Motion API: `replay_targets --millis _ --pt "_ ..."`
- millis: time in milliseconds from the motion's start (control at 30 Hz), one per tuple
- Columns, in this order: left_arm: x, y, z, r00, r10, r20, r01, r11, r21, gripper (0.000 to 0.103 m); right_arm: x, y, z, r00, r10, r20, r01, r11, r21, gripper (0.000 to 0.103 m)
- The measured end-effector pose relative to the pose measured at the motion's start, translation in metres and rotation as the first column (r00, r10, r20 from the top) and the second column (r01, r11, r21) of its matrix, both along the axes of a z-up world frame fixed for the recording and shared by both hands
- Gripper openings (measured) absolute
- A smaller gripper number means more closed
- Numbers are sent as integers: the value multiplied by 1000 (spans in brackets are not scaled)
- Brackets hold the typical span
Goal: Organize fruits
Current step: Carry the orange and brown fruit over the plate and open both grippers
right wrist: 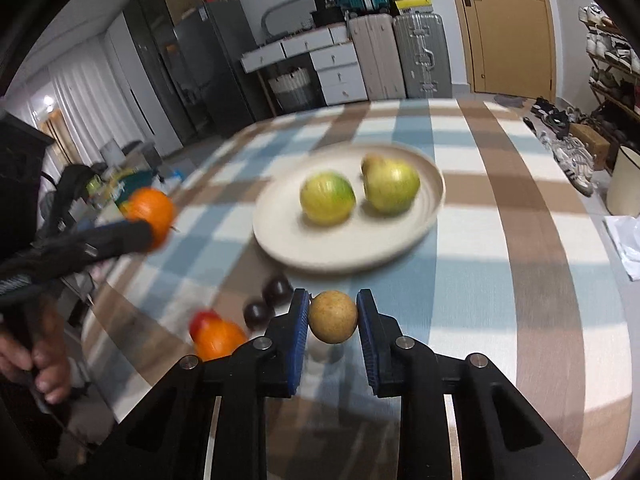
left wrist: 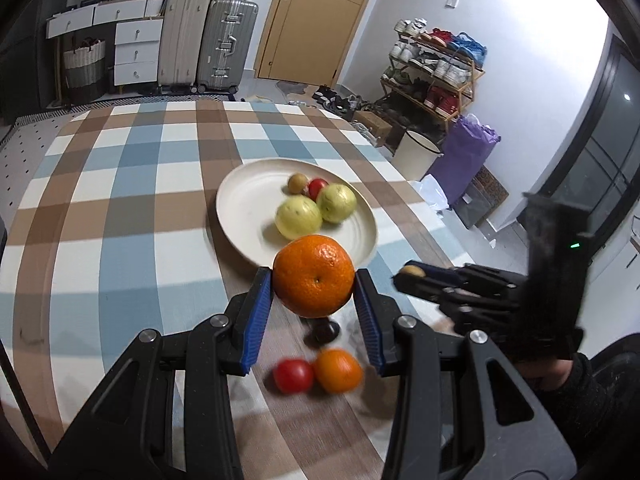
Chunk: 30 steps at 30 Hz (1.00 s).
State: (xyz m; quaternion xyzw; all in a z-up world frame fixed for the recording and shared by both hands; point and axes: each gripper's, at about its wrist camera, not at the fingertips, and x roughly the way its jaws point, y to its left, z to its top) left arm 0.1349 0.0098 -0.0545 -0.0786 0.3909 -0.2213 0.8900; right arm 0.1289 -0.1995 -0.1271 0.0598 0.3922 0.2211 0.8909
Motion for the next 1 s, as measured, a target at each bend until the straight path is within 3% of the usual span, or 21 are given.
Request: replay_targets --millis 300,733,1000 --pt "81 -4 -5 999 3 -45 -3 1000 -5 38 54 9 33 998 53 34 -55 997 54 24" --pt "178 -15 -31 992 -13 -124 12 1000 -11 38 139 11 26 997 72 -41 -66 989 133 25" --pt "217 -22 -51 985 -39 -168 38 999 -6 38 182 12 16 992 84 -95 -67 984 168 25"
